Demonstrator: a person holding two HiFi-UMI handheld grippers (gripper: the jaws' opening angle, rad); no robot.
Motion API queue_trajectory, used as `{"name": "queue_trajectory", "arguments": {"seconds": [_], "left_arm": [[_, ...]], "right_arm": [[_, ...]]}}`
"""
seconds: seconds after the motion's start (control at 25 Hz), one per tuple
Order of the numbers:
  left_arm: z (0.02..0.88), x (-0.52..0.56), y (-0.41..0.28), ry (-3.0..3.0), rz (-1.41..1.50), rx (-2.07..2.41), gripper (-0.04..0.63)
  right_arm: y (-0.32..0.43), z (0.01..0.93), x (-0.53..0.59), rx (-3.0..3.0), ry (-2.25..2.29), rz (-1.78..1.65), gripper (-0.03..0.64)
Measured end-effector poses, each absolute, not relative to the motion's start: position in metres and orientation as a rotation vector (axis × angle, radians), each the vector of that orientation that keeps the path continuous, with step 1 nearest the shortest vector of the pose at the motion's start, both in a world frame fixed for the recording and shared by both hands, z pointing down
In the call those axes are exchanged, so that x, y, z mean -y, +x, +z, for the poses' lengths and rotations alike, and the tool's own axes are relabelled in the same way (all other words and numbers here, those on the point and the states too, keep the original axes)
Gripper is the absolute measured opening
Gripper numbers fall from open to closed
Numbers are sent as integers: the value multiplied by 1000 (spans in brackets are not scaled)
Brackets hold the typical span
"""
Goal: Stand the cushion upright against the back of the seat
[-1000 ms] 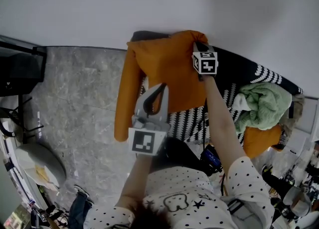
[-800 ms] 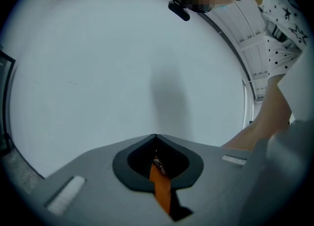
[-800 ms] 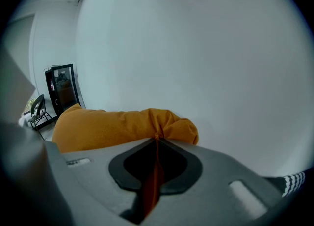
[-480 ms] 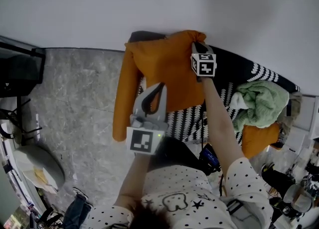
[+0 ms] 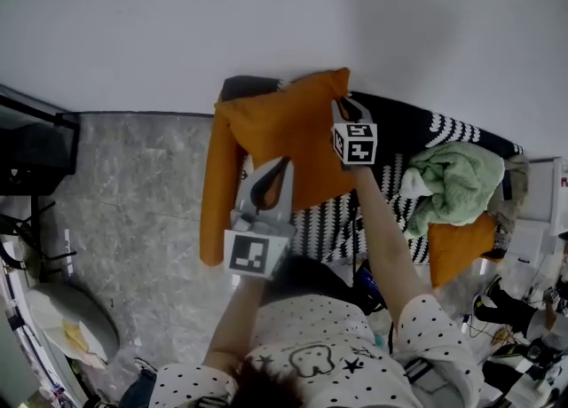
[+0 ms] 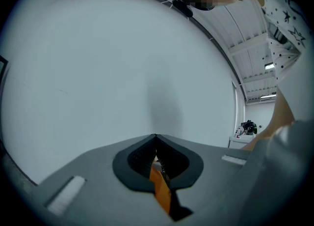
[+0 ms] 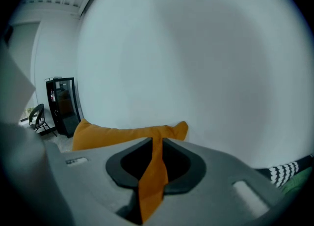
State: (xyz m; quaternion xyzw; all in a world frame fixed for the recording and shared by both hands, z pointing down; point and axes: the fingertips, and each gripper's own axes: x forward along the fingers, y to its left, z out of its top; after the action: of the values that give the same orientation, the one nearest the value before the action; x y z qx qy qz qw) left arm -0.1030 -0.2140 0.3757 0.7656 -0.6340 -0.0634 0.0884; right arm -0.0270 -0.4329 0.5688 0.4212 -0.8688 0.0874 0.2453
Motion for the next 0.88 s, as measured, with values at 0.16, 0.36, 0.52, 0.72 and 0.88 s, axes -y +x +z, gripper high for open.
{"name": "queue_trajectory", "arguments": {"seconds": [0.16, 0.36, 0.52, 0.72, 0.88], "left_arm": [[360, 212, -96, 2303, -208, 1888, -9], [347, 203, -88, 2341, -210, 1865, -9], [341, 192, -86, 2354, -192, 1850, -9], [340, 183, -79, 2370, -172, 1823, -9], [339, 178, -75, 2367, -172, 1788, -9]], "right_arm": [[-20, 539, 409, 2437, 1205, 268, 3], [-17, 495, 369, 2554, 1254, 291, -3], [-13, 466, 340, 2603, 1242, 250, -3], [3, 444, 309, 2640, 1251, 244, -3], [11, 422, 291, 2679, 1257, 223, -3]]}}
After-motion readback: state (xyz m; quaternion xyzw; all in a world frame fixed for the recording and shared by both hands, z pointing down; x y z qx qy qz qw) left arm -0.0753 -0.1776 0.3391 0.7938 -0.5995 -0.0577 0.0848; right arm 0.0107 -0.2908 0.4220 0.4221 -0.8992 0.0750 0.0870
